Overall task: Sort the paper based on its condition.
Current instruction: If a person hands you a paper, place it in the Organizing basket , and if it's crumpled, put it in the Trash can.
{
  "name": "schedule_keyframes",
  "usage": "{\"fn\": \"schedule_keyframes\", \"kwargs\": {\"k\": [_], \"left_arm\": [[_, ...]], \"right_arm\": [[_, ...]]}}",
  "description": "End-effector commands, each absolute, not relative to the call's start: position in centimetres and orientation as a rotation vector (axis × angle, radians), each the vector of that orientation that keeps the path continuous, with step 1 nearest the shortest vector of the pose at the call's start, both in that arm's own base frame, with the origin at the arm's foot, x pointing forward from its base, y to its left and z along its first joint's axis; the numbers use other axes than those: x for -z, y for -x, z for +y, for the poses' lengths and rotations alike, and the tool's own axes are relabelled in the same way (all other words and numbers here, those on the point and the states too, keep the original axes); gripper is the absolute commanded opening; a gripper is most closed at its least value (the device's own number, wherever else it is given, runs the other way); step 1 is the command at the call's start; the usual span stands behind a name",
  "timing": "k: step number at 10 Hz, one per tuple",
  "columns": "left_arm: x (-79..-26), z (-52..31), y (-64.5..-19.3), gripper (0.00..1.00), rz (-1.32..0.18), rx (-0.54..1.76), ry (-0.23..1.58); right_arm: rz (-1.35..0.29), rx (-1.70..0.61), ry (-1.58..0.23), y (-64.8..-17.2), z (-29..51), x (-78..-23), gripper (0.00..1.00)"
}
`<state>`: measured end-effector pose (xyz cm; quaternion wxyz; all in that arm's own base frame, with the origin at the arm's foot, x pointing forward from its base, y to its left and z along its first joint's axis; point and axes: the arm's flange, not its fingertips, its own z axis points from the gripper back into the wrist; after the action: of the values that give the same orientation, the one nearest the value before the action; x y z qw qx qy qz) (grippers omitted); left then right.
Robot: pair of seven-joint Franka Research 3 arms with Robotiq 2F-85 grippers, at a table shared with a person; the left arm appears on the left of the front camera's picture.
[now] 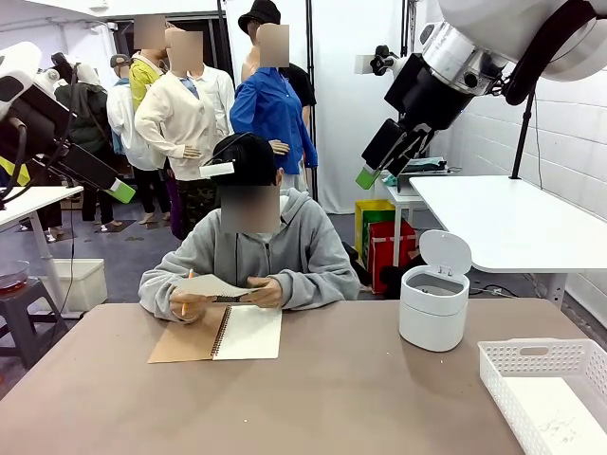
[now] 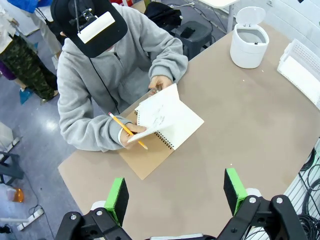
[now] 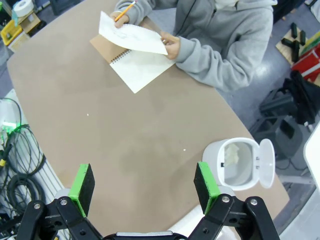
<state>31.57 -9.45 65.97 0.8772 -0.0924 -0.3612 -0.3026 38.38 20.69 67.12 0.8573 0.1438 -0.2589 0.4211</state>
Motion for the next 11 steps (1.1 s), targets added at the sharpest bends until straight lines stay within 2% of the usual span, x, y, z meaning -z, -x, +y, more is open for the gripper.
{"fn": "schedule_keyframes", "kwargs": {"k": [1, 11], "left_arm": [[-65.96, -9.56, -31.55, 1.00, -0.750, 0.618, 0.208], [-65.96, -9.56, -31.55, 1.00, -0.750, 0.618, 0.208]], "right_arm": [[-0.545, -0.884, -0.312, -38.37, 20.67, -67.16, 1.00], [-0.545, -0.884, -0.312, -38.37, 20.67, -67.16, 1.00]]}}
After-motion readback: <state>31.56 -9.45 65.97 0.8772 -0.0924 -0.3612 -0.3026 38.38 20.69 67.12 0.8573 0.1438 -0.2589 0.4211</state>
